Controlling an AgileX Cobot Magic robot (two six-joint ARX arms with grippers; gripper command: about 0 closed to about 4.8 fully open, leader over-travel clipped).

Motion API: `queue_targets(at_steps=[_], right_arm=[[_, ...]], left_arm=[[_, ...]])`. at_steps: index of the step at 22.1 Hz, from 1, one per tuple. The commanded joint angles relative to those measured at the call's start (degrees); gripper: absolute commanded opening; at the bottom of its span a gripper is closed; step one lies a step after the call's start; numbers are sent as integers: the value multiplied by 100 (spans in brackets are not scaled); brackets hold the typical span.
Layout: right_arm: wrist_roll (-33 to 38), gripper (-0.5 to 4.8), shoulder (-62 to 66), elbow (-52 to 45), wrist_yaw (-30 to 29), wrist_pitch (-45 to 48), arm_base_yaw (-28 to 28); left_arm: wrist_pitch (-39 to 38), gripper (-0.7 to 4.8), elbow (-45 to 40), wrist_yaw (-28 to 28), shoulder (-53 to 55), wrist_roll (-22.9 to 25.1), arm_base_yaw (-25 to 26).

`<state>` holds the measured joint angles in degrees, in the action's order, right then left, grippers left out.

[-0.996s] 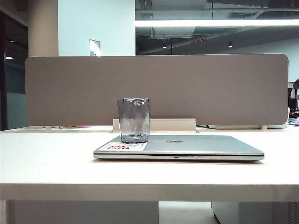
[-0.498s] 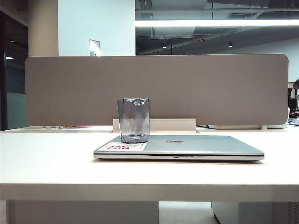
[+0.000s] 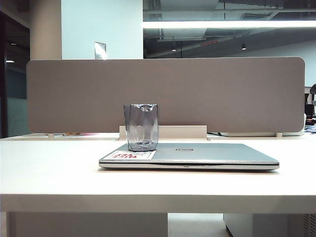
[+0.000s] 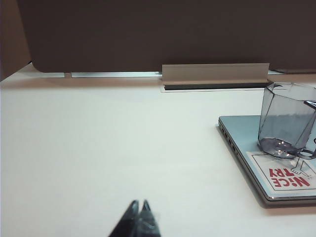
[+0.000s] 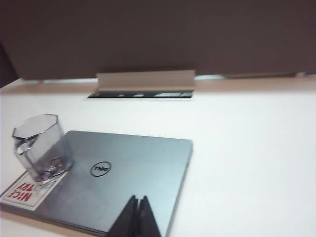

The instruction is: Pick up the water cup and place it on the right side of the laptop.

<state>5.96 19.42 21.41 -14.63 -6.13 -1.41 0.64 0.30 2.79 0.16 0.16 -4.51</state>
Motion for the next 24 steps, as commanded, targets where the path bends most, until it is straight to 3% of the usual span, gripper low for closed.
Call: queue_targets(at_steps=[1,14,21,24], right_arm=[[-22,-9,498,192,-326,343,0],[-22,-9,2785,385,-1123,2046,120],[-343,-9,3757,542,-1078,2599,866],[-496,-9,4448,951,-616,2618,1512]], left_arm=[[68,-4,22,0,7,-20,-7],[66,-4,22,-4,7,-20,-7],[61,-4,22,-7,7,-20,-7],[28,-4,22,-7,7,-20,-7]])
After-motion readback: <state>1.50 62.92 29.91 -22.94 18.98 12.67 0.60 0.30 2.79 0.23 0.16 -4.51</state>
